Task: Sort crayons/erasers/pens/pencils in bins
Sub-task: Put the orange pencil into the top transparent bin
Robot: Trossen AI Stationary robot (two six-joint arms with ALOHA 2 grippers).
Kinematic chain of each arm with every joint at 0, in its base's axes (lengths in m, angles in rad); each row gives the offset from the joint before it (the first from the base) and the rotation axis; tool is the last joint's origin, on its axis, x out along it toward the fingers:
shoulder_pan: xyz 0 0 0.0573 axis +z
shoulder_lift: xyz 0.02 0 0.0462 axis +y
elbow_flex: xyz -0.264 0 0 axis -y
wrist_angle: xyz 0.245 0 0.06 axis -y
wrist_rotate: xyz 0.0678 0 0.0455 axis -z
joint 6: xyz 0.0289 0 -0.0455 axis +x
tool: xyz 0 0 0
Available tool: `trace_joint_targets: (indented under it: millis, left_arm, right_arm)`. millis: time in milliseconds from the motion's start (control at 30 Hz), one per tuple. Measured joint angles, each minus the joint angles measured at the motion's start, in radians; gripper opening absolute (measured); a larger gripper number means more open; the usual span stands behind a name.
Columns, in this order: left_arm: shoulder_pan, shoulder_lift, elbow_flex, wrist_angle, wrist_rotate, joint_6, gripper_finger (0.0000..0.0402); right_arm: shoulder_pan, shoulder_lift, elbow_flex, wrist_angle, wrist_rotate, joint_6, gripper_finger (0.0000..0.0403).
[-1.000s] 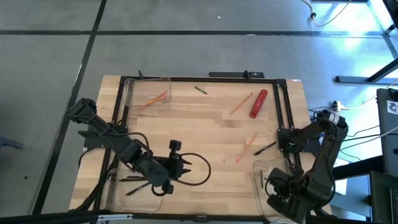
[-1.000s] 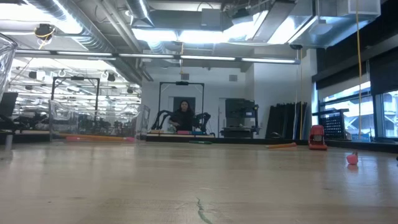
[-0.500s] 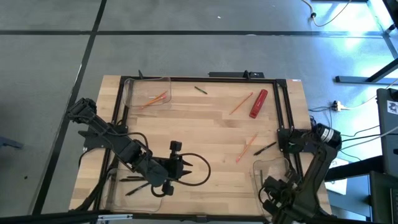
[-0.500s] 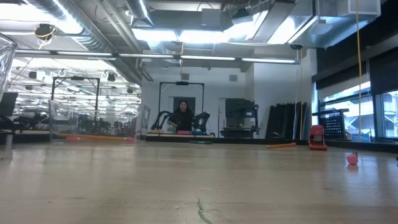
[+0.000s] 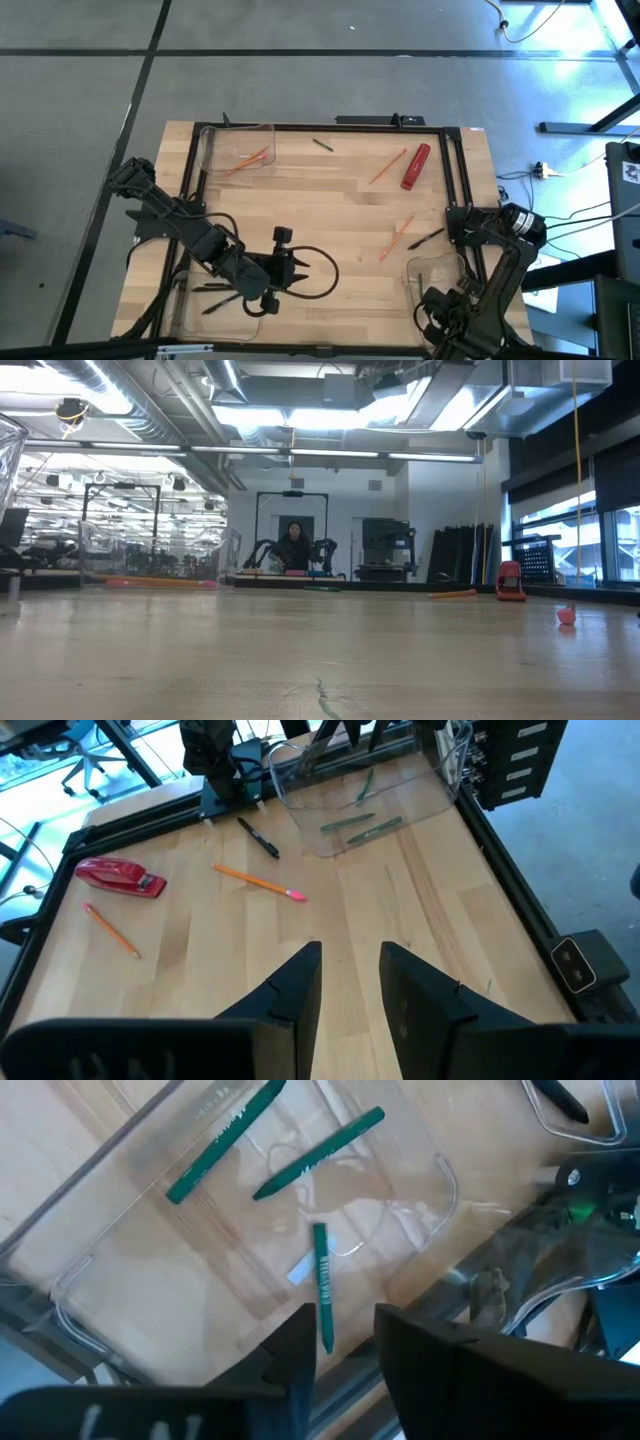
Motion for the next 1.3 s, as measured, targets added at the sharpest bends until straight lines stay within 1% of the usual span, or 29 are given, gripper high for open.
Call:
trace_joint_targets:
  millis: [133,200,300,367,433,500,600,667,767,867,967,1067,1133,1233,1300]
  left_arm:
    - [0.008,0.000,0.000,0.000,0.001,-0.005,0.0096]
    - [0.018,0.000,0.000,0.000,0.001,-0.008,0.0096]
    - [0.037,0.000,0.000,0.000,0.001,-0.024,0.0096]
    - [0.054,0.000,0.000,-0.001,0.001,-0.075,0.0096]
    - [0.074,0.000,0.000,-0.002,0.001,-0.152,0.0096]
    - [0.096,0.000,0.000,-0.003,0.000,-0.223,0.0096]
    - [0.127,0.000,0.000,-0.007,0.000,-0.319,0.0096]
    - [0.151,0.000,0.000,-0.006,0.001,-0.393,0.0096]
    - [0.189,0.007,0.000,-0.001,-0.002,-0.491,0.0096]
    - [0.212,0.015,0.000,-0.002,-0.001,-0.507,0.0096]
    - [0.226,0.022,0.000,-0.003,0.006,-0.539,0.0096]
    - [0.233,0.021,0.000,0.002,0.030,-0.582,0.0096]
    - [0.231,0.021,0.000,0.002,0.052,-0.588,0.0096]
    - [0.226,0.021,0.000,0.002,0.066,-0.587,0.0096]
    - [0.228,0.029,0.000,0.009,0.091,-0.571,0.0096]
  right_arm:
    - [-0.020,-0.025,0.009,-0.039,-0.008,0.112,0.0117]
    - [-0.035,-0.055,0.028,-0.068,0.006,0.140,0.0118]
    - [-0.049,-0.106,0.061,-0.090,0.102,0.126,0.0119]
    - [-0.060,-0.146,0.076,-0.085,0.191,0.052,0.0119]
    - [-0.081,-0.175,0.093,-0.089,0.260,-0.046,0.0119]
    - [-0.106,-0.189,0.094,-0.088,0.296,-0.179,0.0119]
    - [-0.157,-0.194,0.087,-0.088,0.315,-0.407,0.0119]
    - [-0.195,-0.192,0.078,-0.084,0.314,-0.549,0.0119]
    - [-0.255,-0.195,0.076,-0.087,0.316,-0.642,0.0119]
    - [-0.298,-0.210,0.076,-0.062,0.312,-0.747,0.0119]
    - [-0.330,-0.216,0.076,0.003,0.297,-0.963,0.0119]
    - [-0.372,-0.217,0.076,0.062,0.248,-1.183,0.0119]
    - [-0.403,-0.215,0.076,0.094,0.213,-1.294,0.0119]
    - [-0.443,-0.212,0.076,0.120,0.195,-1.395,0.0119]
    - [-0.466,-0.215,0.076,0.119,0.194,-1.398,0.0118]
